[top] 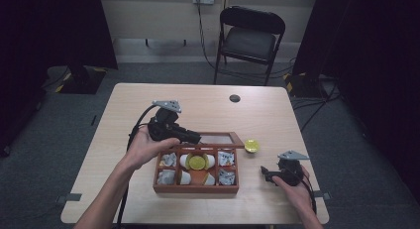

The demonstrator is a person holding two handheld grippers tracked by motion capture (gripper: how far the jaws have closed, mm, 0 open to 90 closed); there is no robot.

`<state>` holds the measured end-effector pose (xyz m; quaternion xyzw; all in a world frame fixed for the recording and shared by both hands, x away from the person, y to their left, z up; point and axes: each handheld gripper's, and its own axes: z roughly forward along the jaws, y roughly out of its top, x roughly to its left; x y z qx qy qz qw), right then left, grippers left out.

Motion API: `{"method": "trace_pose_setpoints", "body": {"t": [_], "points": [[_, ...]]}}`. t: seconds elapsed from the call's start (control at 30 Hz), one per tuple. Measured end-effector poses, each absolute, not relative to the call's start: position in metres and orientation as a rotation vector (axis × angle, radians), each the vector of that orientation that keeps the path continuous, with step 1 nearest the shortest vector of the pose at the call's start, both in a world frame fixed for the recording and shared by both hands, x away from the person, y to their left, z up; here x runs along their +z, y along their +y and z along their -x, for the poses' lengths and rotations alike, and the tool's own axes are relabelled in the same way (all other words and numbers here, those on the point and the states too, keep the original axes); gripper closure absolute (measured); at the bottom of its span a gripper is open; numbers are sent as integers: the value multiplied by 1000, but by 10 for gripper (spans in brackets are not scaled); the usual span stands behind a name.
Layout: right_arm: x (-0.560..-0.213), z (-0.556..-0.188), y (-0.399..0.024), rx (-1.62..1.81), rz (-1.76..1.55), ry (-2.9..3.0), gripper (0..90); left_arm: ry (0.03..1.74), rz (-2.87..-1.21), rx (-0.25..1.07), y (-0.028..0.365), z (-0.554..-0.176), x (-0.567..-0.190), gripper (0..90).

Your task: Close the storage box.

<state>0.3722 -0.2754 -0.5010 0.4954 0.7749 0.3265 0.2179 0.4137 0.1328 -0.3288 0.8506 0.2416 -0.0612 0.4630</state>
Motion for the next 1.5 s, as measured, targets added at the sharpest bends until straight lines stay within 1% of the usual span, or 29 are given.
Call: {"method": "trace_pose_setpoints", "body": {"t": [0.1, 0.33, 0.67, 0.83, 1.03, 1.17, 1.27, 1.5], "points": [[-501, -372, -275, 906, -1370, 2146, 126, 591, -2103, -143, 131, -412, -328, 816], [-501, -373, -275, 906, -1369, 2147, 127, 585, -2118, -180, 131, -409, -334, 816], [-501, -373, -275, 906, -1370, 2147, 127, 557, -2170, -172, 127, -401, -341, 817], [-501, -373, -276, 908, -1369, 2147, 127, 546, -2180, -191, 127, -400, -345, 818], [-501, -373, -276, 906, -1369, 2147, 127, 559, -2187, -201, 125, -395, -352, 817], [-501, -373, -276, 907, -1369, 2147, 127, 539, -2221, -186, 122, -391, -356, 818], [-501, -373, -276, 907, -1368, 2147, 127, 534, -2214, -171, 123, -388, -357, 818], [-501, -373, -276, 907, -1369, 2147, 127, 525, -2237, -176, 120, -383, -367, 819]]}}
